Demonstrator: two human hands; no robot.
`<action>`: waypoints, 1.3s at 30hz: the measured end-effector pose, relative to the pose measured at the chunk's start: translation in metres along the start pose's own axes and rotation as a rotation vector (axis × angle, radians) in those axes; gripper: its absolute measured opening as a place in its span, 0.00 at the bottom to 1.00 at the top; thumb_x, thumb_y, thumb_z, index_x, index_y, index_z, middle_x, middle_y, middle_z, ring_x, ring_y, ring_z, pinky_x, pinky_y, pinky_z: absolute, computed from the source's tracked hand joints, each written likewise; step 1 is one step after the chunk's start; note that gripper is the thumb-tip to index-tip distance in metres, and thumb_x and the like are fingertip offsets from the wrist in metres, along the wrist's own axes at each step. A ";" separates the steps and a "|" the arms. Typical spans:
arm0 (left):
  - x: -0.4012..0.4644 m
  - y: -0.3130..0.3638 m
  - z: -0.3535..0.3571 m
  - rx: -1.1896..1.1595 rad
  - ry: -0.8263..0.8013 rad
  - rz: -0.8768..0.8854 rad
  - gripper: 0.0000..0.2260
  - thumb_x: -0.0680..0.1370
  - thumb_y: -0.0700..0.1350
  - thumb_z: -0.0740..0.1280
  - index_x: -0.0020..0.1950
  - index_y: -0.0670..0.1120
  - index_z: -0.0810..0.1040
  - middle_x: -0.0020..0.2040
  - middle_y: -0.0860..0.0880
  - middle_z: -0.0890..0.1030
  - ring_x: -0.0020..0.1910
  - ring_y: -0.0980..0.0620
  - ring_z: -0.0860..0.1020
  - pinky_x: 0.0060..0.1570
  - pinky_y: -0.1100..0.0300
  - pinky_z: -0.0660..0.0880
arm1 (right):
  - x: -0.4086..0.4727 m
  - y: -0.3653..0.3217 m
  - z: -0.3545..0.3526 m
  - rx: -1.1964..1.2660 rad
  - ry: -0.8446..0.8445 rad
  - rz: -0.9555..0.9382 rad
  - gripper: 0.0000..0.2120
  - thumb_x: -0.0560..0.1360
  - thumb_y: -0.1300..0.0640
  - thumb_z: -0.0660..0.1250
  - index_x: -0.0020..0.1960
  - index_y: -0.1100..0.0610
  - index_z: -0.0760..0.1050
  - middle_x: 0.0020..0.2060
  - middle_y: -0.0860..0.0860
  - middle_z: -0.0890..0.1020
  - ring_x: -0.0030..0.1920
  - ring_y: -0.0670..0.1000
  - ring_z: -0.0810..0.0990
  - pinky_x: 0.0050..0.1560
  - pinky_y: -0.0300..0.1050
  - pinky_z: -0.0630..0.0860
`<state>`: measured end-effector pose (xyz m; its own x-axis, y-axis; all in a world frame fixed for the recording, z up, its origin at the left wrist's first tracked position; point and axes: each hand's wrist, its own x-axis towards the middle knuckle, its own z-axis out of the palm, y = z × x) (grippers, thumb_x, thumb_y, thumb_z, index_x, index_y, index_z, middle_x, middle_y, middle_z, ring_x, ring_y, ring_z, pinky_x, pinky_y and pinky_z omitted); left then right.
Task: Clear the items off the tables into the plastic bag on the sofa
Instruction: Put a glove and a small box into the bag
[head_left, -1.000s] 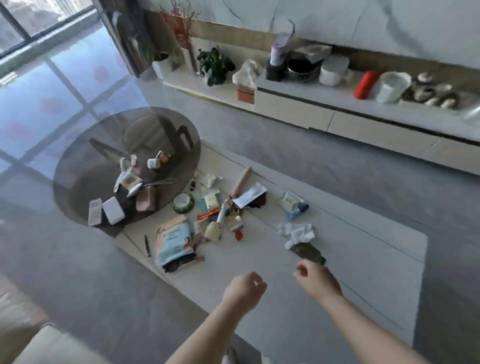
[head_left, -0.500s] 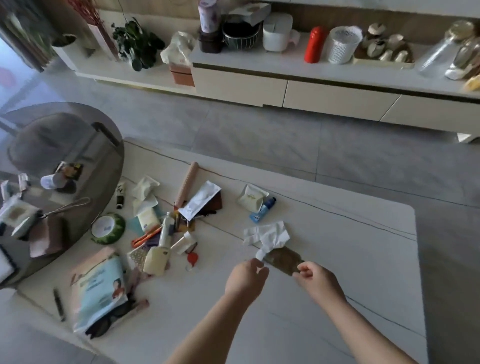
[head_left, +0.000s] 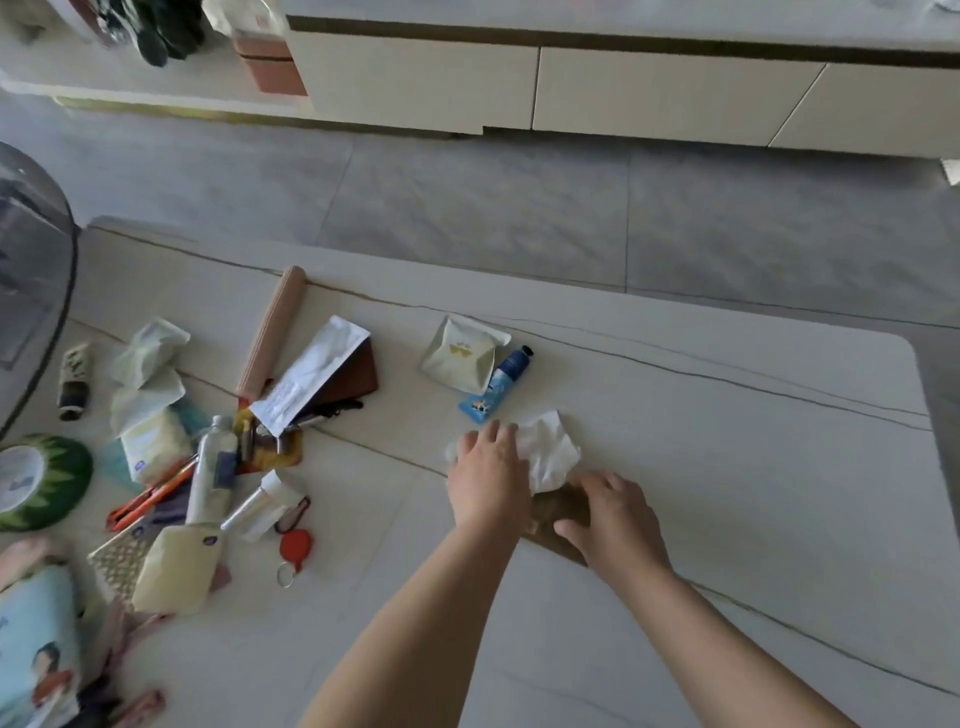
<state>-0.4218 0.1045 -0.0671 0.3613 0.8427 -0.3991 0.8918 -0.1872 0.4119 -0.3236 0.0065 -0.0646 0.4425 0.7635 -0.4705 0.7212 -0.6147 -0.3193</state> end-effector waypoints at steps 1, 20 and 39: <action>0.005 -0.003 0.003 0.020 0.013 -0.008 0.20 0.79 0.49 0.63 0.71 0.52 0.67 0.69 0.52 0.70 0.68 0.48 0.65 0.63 0.53 0.68 | 0.002 0.000 0.005 -0.020 0.025 -0.006 0.20 0.72 0.48 0.69 0.61 0.50 0.70 0.60 0.48 0.73 0.62 0.52 0.69 0.57 0.45 0.72; 0.007 -0.081 -0.032 -0.044 -0.051 -0.425 0.14 0.75 0.55 0.65 0.53 0.47 0.77 0.58 0.47 0.72 0.60 0.45 0.66 0.53 0.54 0.69 | 0.042 -0.034 -0.011 -0.047 0.141 -0.222 0.06 0.75 0.54 0.66 0.51 0.53 0.71 0.51 0.48 0.76 0.55 0.53 0.72 0.49 0.46 0.69; 0.016 -0.095 -0.027 -0.158 -0.098 -0.460 0.14 0.73 0.59 0.66 0.49 0.49 0.75 0.54 0.48 0.70 0.59 0.46 0.65 0.52 0.52 0.70 | 0.085 -0.048 -0.014 -0.258 0.062 -0.177 0.19 0.72 0.47 0.69 0.59 0.51 0.68 0.54 0.51 0.76 0.55 0.55 0.76 0.52 0.47 0.68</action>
<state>-0.5079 0.1490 -0.0907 -0.0296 0.7670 -0.6410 0.9154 0.2783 0.2908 -0.3133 0.1039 -0.0783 0.3237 0.8697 -0.3725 0.8979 -0.4065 -0.1687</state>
